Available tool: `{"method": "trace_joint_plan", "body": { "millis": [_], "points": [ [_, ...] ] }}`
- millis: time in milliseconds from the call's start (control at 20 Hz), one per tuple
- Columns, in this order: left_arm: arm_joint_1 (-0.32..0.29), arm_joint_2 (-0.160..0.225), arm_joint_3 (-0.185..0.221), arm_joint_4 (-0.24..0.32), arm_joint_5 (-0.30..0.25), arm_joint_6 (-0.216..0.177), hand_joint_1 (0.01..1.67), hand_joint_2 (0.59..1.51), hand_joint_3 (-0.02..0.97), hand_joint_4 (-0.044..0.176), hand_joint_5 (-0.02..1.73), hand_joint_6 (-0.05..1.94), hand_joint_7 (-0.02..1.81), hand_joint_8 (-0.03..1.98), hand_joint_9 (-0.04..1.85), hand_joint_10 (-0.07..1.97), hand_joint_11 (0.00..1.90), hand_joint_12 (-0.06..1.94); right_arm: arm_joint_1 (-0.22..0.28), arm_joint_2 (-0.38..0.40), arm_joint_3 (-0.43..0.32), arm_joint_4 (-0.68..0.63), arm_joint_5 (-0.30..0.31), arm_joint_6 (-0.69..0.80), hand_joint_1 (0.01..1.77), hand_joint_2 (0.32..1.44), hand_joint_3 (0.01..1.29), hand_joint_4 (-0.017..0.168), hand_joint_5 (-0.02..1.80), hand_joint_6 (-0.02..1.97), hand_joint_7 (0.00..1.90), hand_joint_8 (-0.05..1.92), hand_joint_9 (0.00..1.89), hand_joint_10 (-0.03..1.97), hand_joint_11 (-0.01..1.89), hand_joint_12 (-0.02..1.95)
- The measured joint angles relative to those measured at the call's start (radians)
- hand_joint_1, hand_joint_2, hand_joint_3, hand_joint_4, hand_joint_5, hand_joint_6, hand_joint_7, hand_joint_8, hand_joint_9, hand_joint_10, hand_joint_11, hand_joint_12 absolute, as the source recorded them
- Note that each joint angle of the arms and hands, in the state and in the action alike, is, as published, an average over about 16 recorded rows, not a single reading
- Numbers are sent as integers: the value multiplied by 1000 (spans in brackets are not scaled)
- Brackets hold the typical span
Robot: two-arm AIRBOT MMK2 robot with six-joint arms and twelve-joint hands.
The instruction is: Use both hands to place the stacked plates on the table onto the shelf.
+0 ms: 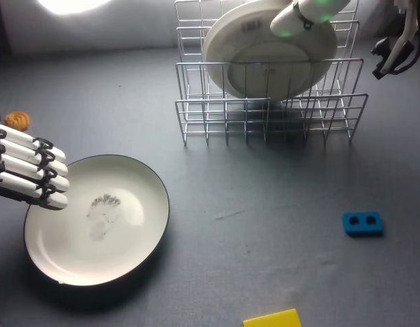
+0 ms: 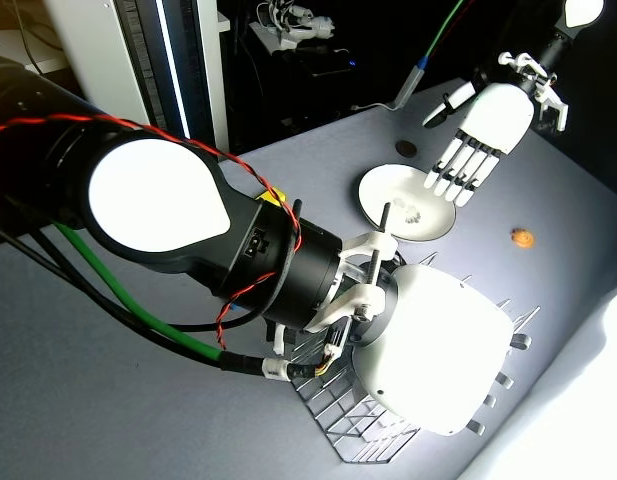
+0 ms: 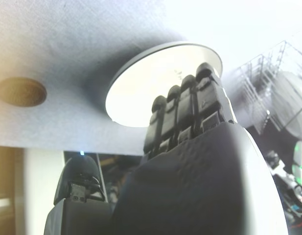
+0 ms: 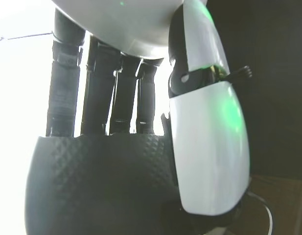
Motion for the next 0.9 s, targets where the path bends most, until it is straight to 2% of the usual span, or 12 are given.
{"method": "trace_joint_plan", "body": {
  "millis": [300,600,700,900],
  "points": [
    [10,-7,9,-1,15,5,18,1197,14,1,59,9,44,9,20,4,17,10,25,17,-14,6,10,-46,1068,1083,15,-4,685,479,946,407,1109,-6,611,1302],
    [27,-21,24,-2,32,10,19,1198,14,1,61,9,51,9,23,3,17,10,78,73,-126,7,24,-292,928,1103,14,-2,636,178,866,156,939,-6,406,1380],
    [32,-28,30,-3,38,12,19,1199,14,0,62,9,50,9,21,0,17,9,94,90,-182,8,19,-398,889,1103,14,0,584,150,792,128,848,-6,338,1334],
    [49,-42,42,-7,49,14,18,1200,14,0,63,9,50,9,14,-5,19,9,120,119,-304,11,1,-616,894,1057,14,1,425,104,567,80,602,-5,219,1073]
  ]
}}
